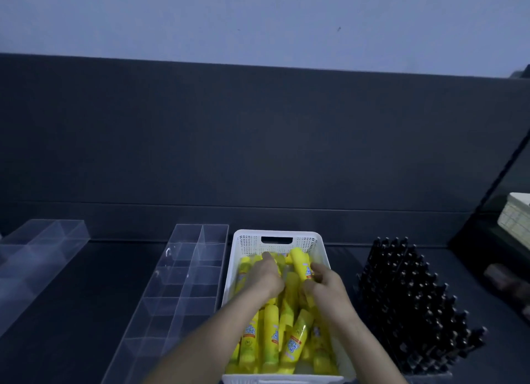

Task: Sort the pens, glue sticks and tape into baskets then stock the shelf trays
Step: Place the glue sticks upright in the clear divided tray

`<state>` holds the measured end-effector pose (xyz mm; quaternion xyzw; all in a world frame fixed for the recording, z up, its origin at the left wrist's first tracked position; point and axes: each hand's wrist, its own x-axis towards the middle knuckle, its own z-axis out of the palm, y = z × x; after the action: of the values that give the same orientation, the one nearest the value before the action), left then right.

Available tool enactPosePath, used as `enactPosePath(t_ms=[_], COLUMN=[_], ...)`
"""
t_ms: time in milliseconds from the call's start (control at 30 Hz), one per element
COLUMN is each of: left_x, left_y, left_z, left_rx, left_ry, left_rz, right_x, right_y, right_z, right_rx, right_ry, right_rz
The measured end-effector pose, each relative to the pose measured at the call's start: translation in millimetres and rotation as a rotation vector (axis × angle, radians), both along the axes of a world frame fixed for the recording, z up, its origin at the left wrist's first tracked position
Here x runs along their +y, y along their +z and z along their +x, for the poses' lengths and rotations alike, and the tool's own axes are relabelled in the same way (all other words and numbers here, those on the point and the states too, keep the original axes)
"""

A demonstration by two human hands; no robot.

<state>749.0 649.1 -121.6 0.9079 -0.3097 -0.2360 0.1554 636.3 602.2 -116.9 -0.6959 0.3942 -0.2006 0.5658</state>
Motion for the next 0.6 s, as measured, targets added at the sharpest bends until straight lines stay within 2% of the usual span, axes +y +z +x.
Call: enactPosePath(t_ms=[67, 167, 333, 433, 600], left_x=[-3, 2, 38, 69, 113], left_y=[1, 3, 31, 49, 56], left_z=[3, 13, 20, 33, 74], left_rx=[0.084, 0.249, 0.595, 0.661, 0.586], left_ry=[0.076, 0.149, 0.244, 0.185, 0.271], left_rz=[-0.070, -0.210, -0.721, -0.859, -0.923], right_x=[0, -3, -5, 0, 14], right_y=[3, 9, 16, 19, 34], right_z=[-7, -16, -15, -8, 25], right_rx=[-0.137, -0.241, -0.338, -0.335, -0.322], right_ry=[-0.006, 0.013, 0.049, 0.107, 0.141], right_rz=[0.141, 0.299, 0.463, 0.452, 0.263])
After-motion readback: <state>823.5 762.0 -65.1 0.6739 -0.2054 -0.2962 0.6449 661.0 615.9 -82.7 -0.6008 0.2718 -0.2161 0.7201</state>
